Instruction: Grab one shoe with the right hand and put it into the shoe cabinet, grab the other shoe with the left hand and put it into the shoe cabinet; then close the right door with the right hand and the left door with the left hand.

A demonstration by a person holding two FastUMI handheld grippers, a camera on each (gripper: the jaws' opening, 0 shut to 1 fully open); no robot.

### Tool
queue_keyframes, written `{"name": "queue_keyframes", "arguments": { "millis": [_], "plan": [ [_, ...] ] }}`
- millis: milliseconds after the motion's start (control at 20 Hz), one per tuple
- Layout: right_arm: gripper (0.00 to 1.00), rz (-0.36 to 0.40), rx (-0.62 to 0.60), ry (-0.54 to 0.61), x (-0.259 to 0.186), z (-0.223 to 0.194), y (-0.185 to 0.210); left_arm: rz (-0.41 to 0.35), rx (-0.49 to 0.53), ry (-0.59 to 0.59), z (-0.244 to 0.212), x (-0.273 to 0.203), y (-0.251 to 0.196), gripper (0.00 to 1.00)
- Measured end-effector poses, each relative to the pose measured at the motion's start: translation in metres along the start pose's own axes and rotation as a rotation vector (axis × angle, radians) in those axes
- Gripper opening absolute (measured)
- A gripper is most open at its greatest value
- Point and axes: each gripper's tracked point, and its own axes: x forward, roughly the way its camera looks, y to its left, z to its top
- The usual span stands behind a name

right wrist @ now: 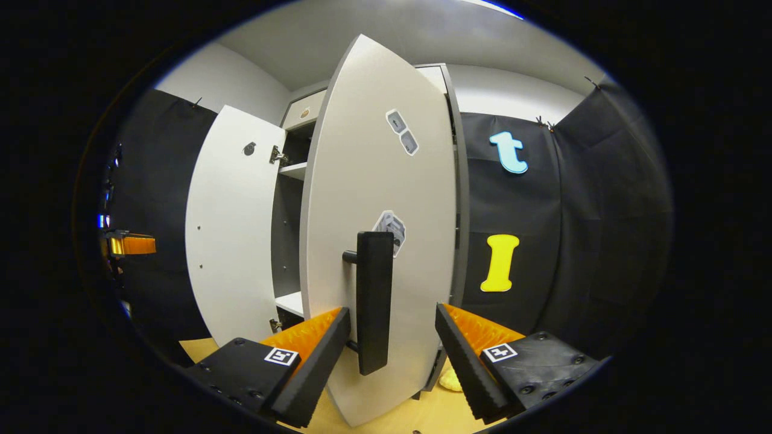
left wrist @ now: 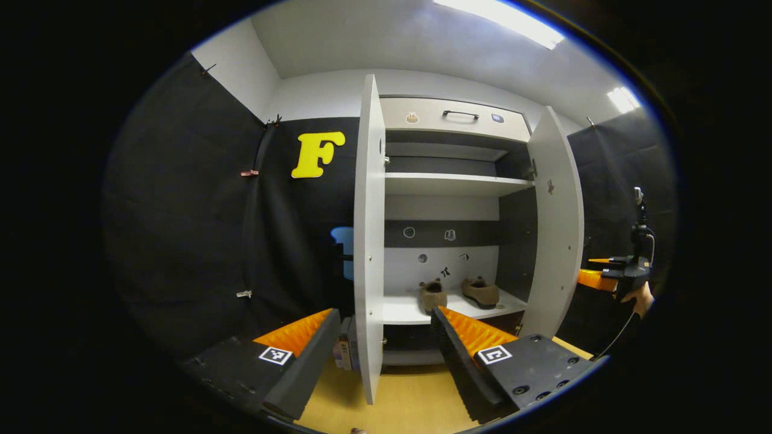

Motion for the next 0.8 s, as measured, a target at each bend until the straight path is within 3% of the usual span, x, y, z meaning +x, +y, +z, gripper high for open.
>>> {"name": "queue_keyframes", "arguments": {
  "millis": [400,600,800],
  "plan": [
    [0.96,0.048,0.010,0.028,0.052,-0.015,0.071,0.002,-0.012,0.012,-0.012,0.011,0.051,0.95],
    [0.98,0.019,0.003,0.031,0.045,-0.016,0.075,-0.011,-0.036,0.020,-0.025,0.023,0.072,0.95],
    [0.98,-0.036,0.021,0.028,0.020,-0.013,0.070,-0.094,-0.089,0.013,-0.042,0.058,0.093,0.95]
  ]
}}
